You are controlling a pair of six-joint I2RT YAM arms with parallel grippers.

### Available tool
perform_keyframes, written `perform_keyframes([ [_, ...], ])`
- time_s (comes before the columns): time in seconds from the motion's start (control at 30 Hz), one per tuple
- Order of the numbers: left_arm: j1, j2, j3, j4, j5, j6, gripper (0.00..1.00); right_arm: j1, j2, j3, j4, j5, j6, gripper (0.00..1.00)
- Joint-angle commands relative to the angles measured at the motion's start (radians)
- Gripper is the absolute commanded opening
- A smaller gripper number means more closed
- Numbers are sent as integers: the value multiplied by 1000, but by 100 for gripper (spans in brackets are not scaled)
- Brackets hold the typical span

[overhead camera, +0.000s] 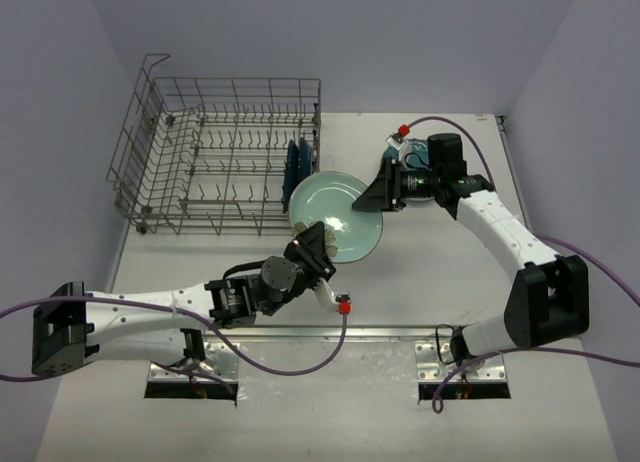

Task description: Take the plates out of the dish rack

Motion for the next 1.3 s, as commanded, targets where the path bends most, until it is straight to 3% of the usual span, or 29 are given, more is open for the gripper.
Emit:
perform_keyframes([
  [0.0, -11, -12, 73, 162, -63, -46, 0, 21, -16, -1, 180, -120, 98, 23],
  [0.07, -11, -12, 73, 149, -80, -62, 0, 20, -29, -26, 233, -141, 148, 2],
  [0.1, -11, -11, 74, 143, -90, -81, 4, 20, -37, -39, 241, -142, 164, 0],
  [0.17, -10, -12, 83, 121, -109, -120, 23, 11, -45, -49, 244, -138, 172, 0],
  [0.2, -11, -12, 93, 97, -118, -140, 40, 1, -46, -49, 244, -137, 171, 0],
  [0.33, -6, -27, 121, 64, -162, -221, 77, -107, -36, -52, 247, -142, 203, 0],
  [0.43, 14, -36, 175, 29, -194, -323, 88, -235, -18, -44, 286, -153, 249, 0],
  [0.53, 68, -29, 326, -105, -205, -486, 96, -382, 7, -21, 293, -126, 255, 0],
  [0.73, 240, 89, 779, -590, -122, -1079, 98, -544, 78, 36, 276, 88, 194, 0],
  [0.9, 395, 216, 1053, -861, 51, -1386, 98, -561, 200, 113, 281, 233, 150, 0],
  [1.07, 637, 247, 1086, -965, 277, -1585, 98, -562, 359, 207, 313, 306, 161, 0],
  [1.27, 894, 245, 1006, -1022, 517, -1683, 92, -561, 478, 285, 333, 351, 156, 0],
])
